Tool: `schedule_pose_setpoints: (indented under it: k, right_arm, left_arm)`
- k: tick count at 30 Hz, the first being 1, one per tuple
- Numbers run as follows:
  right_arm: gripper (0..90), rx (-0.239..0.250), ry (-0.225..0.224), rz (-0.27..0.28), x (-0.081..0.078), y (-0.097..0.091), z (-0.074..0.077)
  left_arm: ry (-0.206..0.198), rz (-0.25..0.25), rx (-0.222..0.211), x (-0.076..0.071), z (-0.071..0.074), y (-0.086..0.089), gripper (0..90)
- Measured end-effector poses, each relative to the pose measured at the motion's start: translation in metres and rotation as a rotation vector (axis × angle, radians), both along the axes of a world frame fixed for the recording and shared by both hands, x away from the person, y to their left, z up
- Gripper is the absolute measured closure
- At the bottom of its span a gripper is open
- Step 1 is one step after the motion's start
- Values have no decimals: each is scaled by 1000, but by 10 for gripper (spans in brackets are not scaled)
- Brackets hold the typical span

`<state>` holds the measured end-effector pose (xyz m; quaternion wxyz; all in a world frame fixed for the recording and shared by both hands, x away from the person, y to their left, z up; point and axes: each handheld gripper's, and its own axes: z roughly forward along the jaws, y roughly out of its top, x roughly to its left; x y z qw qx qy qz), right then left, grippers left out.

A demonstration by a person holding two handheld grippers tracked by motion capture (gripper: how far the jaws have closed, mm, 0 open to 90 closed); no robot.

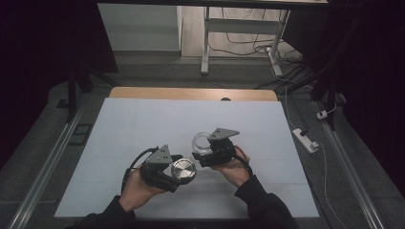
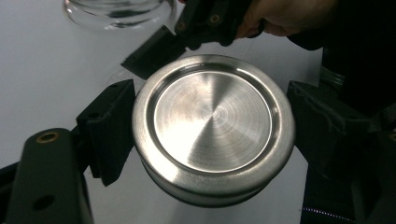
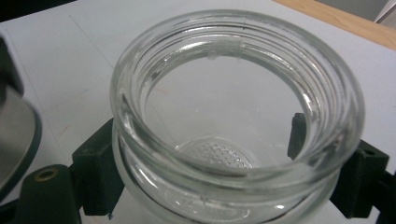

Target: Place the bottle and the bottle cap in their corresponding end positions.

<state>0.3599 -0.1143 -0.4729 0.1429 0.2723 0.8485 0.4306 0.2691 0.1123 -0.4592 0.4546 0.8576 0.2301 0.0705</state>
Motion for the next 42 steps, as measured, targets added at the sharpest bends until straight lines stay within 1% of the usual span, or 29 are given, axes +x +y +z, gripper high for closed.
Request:
schedule_pose_setpoints:
  k: [4, 7, 9, 10, 14, 19, 22, 29, 31, 32, 38, 42]
  right_arm:
    - [152, 0, -1, -8, 5, 2, -1]
    - [152, -6, -3, -13, 11, 6, -3]
    - [152, -6, -4, -15, 13, 7, -4]
    - [152, -6, -5, -18, 14, 8, -4]
    - [152, -6, -8, -22, 20, 12, -5]
    - [152, -8, -14, -31, 26, 15, -6]
    - [152, -9, -16, -38, 31, 16, -6]
    - [152, -13, -28, -49, 38, 20, -8]
    - [152, -15, -29, -53, 42, 22, -10]
    - [152, -17, -29, -55, 44, 23, -10]
    - [152, -27, -31, -60, 50, 27, -14]
    - [152, -33, -34, -68, 57, 30, -17]
  left_arm:
    - [-3, -10, -4, -3, -8, -3, 206]
    - [-2, -13, 0, -5, -14, -6, 206]
    - [-5, -13, 11, -5, -20, -8, 206]
    - [-3, -12, 8, -5, -23, -9, 206]
    - [-10, -12, 13, -4, -28, -10, 206]
    - [-15, 7, 19, 1, -36, -9, 206]
    - [3, 17, 13, 5, -42, -10, 206]
    - [12, 30, 23, 14, -55, -14, 206]
    - [10, 32, 30, 17, -58, -16, 206]
    - [3, 33, 40, 18, -60, -17, 206]
    - [1, 40, 44, 23, -64, -20, 206]
    - [-7, 38, 59, 26, -67, -23, 206]
